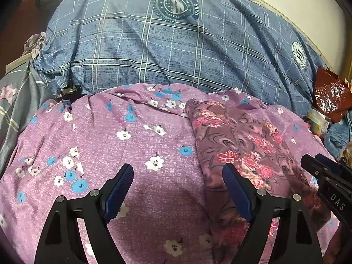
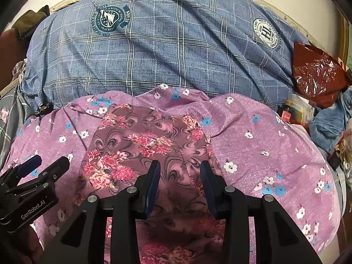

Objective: Fold small clothes
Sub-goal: 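Move both open grippers to the end of the folded mauve shirt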

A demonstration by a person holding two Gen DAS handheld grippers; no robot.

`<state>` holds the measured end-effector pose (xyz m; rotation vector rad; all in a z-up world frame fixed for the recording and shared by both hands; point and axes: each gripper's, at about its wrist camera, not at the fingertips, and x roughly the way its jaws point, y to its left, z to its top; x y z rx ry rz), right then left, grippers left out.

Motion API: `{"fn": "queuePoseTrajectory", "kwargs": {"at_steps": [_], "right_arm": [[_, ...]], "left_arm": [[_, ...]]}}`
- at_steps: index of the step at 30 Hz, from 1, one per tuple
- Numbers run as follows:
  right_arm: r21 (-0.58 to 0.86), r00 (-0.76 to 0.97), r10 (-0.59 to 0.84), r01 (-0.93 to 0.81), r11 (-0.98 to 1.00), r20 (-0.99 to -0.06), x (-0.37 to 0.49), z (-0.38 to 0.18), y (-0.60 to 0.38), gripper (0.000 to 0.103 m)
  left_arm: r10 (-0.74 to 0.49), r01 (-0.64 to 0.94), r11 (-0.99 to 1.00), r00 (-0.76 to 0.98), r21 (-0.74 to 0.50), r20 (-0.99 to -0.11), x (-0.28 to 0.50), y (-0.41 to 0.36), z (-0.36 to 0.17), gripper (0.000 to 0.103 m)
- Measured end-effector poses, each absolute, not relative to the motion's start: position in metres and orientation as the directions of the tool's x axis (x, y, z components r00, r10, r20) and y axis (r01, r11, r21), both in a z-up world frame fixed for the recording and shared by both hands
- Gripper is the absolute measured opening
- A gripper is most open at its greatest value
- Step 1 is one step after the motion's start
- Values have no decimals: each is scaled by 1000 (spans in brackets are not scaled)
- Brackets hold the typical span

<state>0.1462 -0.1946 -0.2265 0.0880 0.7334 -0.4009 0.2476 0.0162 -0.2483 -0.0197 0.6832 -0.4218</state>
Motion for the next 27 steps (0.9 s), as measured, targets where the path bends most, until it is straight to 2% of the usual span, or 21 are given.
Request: {"fn": "queuePoseTrajectory", "kwargs": {"at_steps": [11,18,20,24,27], "right_arm": [[-73,662,-336,391,917,-670,143,-229,-203,39],[-83,642,-337,392,916,-689,144,-236,-208,39],[-84,625,-330,390,917,-707,147,-242,-210,39],[-33,530,-248,382,924,-811,159,-271,-223,38],[20,556,-217,389,921,-803,153,-267,-230,39]], "left_arm": [[-386,400,908,691,-121,-611,244,3,-251,83],[-355,402,912,666,-85,-656,248,-8,-260,83],[-334,403,913,652,-61,-681,251,-13,-266,83],[-336,401,914,646,-70,-686,254,-14,-265,83],[-342,383,919,643,-98,-685,254,-8,-262,83]]}}
